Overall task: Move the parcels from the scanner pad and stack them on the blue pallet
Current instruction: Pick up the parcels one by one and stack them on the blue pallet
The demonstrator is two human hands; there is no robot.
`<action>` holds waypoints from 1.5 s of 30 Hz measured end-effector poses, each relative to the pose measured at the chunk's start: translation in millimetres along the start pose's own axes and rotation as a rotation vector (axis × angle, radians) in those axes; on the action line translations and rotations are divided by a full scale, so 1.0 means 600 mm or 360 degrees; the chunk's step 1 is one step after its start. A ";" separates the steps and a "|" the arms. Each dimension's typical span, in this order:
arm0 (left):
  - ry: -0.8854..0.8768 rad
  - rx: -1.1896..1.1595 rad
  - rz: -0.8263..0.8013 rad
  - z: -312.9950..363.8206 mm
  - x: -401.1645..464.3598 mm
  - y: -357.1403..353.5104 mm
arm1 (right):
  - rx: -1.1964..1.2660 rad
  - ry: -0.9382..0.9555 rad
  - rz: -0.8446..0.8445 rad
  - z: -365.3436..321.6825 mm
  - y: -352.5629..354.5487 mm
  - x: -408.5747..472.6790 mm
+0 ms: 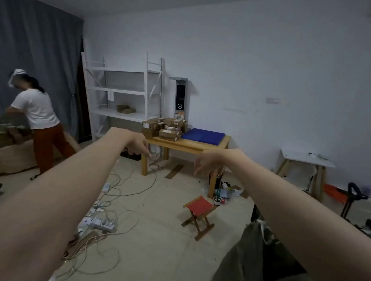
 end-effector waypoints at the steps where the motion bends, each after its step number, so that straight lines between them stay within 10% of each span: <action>1: 0.0000 0.0008 -0.0004 -0.010 0.017 0.008 | 0.0000 -0.0015 -0.0004 -0.003 0.013 0.021; 45: -0.0023 0.0019 -0.0101 -0.213 1.202 0.291 | -0.0016 -0.0027 0.0043 0.321 0.432 1.149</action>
Point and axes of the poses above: each hand's wrist, its own x-axis towards the middle knuckle, its own y-axis out of the back of the hand, z = x × y, the point moved 7 cm from there along x, towards the middle knuckle, and after that the axes turned 5 degrees about -z, right-handed, at the moved point
